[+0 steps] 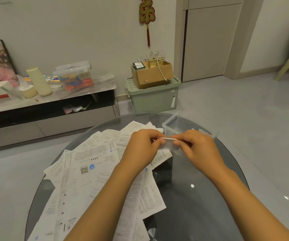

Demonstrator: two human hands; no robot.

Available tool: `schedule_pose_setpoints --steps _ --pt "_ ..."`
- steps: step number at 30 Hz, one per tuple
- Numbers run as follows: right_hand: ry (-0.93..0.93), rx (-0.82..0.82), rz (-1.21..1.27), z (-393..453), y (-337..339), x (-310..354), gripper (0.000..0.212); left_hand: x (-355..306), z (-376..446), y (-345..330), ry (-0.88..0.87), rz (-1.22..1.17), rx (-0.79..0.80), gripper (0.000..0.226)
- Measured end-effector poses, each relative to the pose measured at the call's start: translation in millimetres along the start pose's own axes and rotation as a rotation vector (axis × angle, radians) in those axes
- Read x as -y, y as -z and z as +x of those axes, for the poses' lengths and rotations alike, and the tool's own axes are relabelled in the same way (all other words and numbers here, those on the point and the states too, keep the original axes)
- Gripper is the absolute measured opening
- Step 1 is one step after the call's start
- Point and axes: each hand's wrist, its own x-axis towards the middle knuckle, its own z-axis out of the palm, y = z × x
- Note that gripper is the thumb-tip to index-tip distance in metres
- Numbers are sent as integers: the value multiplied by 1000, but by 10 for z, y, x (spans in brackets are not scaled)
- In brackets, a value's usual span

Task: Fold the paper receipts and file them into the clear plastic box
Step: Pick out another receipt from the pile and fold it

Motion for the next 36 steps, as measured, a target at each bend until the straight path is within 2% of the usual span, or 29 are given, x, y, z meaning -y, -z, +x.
schedule_pose_setpoints --steps 5,8,10,14,18,22,26,30,36 --pt "-55 -140 26 95 88 -162 20 -130 276 -110 -52 -61 -17 18" --pt "-128 -293 -2 151 170 -284 19 -220 436 -214 -73 -140 -42 35" --pt "-194 -374 -3 170 228 -382 19 -272 511 -297 -55 -139 18 43" --pt "-323 -452 4 171 269 -577 17 -331 629 -523 -133 60 179 30" --pt "-345 -476 -36 164 191 -635 13 -380 716 -678 -232 238 269 35" --pt "-301 -542 -71 174 160 -662 11 -388 773 -792 -300 304 343 42" --pt "-315 -550 -131 196 113 -694 11 -363 807 -890 -308 403 408 44" --pt "-333 -529 -172 199 104 -711 11 -346 835 -950 -326 477 385 38" --pt "-470 -366 -182 238 136 -684 13 -315 820 -950 -331 405 329 35"
